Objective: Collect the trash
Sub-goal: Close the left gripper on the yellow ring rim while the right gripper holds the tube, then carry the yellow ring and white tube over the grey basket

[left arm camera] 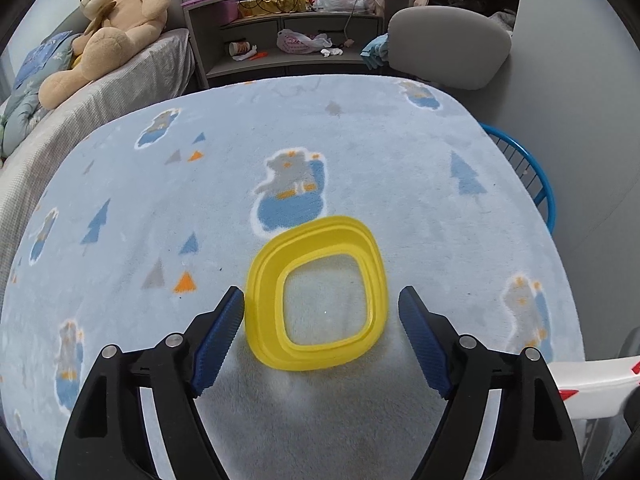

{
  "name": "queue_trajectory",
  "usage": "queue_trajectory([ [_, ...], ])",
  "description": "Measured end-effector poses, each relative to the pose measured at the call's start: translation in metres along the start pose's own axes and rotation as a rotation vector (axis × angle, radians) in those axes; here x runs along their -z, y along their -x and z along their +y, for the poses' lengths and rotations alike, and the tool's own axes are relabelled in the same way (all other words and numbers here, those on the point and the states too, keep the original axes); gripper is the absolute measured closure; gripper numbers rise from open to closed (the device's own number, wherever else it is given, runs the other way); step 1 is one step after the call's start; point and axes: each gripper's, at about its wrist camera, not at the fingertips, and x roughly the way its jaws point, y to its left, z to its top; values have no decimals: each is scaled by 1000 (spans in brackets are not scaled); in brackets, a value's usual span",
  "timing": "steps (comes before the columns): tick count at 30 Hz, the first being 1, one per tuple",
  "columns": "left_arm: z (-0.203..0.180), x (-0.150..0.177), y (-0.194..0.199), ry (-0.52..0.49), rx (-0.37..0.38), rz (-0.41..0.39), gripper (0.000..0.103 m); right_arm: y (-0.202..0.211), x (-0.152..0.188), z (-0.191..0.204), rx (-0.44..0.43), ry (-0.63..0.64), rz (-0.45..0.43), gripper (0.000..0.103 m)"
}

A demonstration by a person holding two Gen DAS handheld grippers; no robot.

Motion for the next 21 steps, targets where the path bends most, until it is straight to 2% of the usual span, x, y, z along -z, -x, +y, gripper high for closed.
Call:
queue_trajectory([
  [6,11,-1,-14,45,37,21,28,-1,0,0,0,-1,1,89],
  [8,15,-1,-12,58,48,10,35,-1,0,0,0,-1,1,89],
  [10,20,0,-10,72,47,0,52,-2,2,0,0,-1,4,89],
  [11,22,0,-9,81,56,-3,58,-3,1,0,1,-1,5,89],
  [12,26,0,-8,91,73,-4,75,-4,2,0,2,2,6,89],
  [13,30,0,-8,100,93,-2,81,-4,3,1,2,4,6,89],
  [15,36,1,-5,112,120,-7,81,-5,3,1,2,5,6,89],
  [21,38,14,14,91,131,-45,81,-5,4,1,0,6,8,89],
])
